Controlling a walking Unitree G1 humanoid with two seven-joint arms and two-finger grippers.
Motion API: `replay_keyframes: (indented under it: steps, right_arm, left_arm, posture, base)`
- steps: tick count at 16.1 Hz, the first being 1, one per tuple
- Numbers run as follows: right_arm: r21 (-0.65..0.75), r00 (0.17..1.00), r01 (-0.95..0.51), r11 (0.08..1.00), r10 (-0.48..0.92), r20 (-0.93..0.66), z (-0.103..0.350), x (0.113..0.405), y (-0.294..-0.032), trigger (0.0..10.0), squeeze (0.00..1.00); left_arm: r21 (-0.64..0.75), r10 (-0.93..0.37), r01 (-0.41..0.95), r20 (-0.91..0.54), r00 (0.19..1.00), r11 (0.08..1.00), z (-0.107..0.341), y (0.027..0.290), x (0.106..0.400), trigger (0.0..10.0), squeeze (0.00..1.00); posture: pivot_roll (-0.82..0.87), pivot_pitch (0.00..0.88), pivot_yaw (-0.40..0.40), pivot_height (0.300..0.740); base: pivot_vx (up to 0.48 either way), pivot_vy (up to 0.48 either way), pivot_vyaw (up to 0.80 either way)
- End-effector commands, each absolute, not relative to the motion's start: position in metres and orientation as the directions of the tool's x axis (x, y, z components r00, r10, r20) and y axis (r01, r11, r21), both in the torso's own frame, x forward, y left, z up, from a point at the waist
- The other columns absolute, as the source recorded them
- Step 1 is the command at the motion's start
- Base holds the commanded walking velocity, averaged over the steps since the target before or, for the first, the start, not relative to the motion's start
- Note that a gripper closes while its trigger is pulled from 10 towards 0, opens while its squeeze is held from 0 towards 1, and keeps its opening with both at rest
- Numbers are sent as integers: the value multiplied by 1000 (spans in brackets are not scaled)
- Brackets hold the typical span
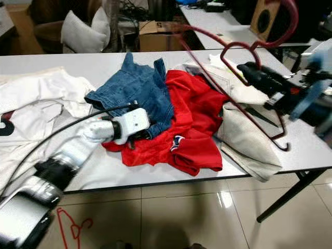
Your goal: Hang hanger
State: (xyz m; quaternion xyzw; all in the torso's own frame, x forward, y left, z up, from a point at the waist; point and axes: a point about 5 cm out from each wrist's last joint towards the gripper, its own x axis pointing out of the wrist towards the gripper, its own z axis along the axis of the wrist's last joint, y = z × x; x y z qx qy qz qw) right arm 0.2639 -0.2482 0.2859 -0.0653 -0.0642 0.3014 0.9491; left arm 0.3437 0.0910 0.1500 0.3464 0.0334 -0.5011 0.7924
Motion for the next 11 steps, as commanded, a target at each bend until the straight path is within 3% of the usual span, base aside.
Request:
replay_keyframes:
  steps: [1,4,7,9,10,11]
  right_arm:
    - [-159,798,-579,800,596,89,286,265,-236,10000,0]
    - [-132,804,-574,808,587,97,274,270,-214,10000,0]
    - [-124,833,-527,841,540,121,274,273,-205,10000,0]
    - [-114,839,-511,852,523,147,277,275,-200,10000,0]
    - [-178,857,-460,870,487,169,279,276,-199,10000,0]
    - [-199,861,-443,874,477,176,279,276,-199,10000,0]
  left_arm:
    - [474,-798,843,-388,460,255,160,98,336,10000,1000]
    - [318,-876,903,-293,384,290,185,122,310,10000,1000]
    - [263,-854,935,-402,330,238,194,151,291,10000,1000]
    - [223,-852,929,-379,361,295,209,169,284,10000,1000]
    - [196,-872,905,-251,420,379,227,177,283,10000,1000]
    - [185,-874,897,-215,435,401,232,179,283,10000,1000]
  posture:
    - [-107,0,16,710]
    - [-99,0,15,710]
    - [-85,0,11,710]
    - [-89,0,15,710]
    - [-85,0,16,710]
    - [-85,0,16,710]
  base:
    - [0,0,0]
    - [0,0,0]
    - [0,0,0]
    - [0,0,0]
    - [0,0,0]
    - [0,0,0]
